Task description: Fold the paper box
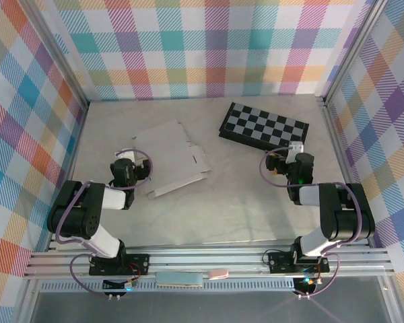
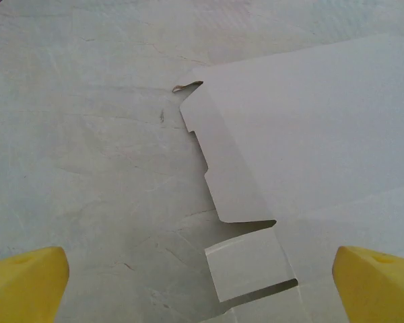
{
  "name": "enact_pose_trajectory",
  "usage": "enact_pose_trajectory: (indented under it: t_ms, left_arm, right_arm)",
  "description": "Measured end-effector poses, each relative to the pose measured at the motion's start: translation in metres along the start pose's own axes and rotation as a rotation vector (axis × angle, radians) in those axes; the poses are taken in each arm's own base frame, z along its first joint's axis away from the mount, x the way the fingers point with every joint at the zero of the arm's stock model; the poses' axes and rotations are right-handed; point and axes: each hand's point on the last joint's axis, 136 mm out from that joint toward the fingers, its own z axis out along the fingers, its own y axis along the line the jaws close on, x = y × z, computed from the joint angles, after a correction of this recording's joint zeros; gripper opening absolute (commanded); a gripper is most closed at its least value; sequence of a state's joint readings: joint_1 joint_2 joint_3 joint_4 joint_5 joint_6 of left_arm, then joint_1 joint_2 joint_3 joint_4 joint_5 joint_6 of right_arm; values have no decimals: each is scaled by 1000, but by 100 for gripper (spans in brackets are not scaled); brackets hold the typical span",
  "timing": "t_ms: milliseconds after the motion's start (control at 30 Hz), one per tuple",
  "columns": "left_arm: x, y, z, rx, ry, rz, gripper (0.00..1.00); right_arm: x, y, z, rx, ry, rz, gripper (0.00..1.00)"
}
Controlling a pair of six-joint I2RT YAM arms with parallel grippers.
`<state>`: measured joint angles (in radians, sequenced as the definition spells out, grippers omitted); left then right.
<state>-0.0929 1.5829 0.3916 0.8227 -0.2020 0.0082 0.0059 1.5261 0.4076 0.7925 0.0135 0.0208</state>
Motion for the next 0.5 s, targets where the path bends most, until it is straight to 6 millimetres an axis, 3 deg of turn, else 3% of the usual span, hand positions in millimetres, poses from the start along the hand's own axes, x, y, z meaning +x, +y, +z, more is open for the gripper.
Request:
enact_pose_trajectory:
  t_ms: [500]
  left_arm:
    - [0,0,0,0,0,0,100]
  right_arm:
    - [0,0,0,0,0,0,99]
